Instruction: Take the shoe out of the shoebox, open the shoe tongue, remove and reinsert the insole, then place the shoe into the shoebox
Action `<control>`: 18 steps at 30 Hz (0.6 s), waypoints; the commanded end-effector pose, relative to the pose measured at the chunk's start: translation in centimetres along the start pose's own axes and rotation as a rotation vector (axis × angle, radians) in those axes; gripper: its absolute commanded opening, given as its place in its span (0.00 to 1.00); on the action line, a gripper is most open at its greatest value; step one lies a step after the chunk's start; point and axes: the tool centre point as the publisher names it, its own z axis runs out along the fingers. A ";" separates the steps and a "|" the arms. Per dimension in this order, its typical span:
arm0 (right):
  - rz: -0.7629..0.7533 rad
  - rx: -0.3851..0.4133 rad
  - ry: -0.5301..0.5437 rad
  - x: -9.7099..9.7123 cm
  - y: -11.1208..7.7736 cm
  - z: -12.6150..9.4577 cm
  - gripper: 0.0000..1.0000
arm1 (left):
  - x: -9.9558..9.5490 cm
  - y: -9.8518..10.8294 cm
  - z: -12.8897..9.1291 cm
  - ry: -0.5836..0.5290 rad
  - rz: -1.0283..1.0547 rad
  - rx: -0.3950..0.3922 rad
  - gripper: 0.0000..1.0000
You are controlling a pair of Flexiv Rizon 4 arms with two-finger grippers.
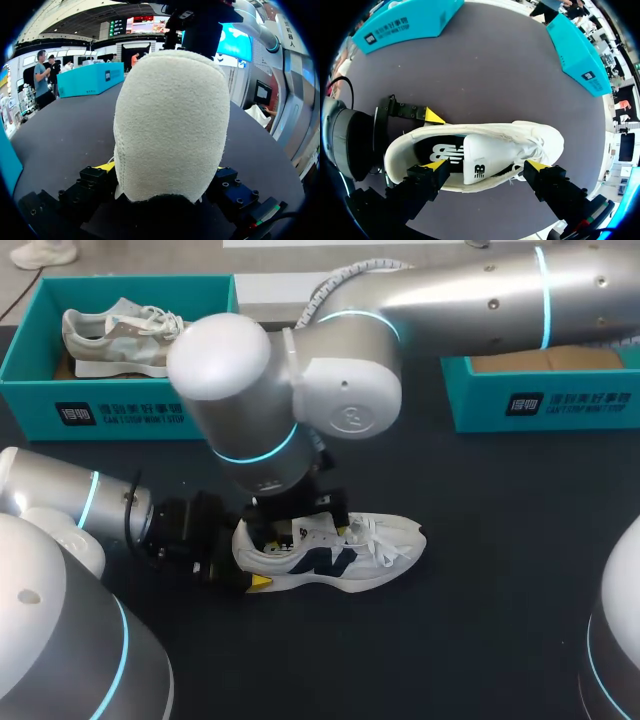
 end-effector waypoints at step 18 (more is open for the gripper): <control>0.362 0.011 -0.240 -0.3 0.0 2.3 1.00 | -0.3 0.4 0.4 -0.002 0.000 -0.003 0.00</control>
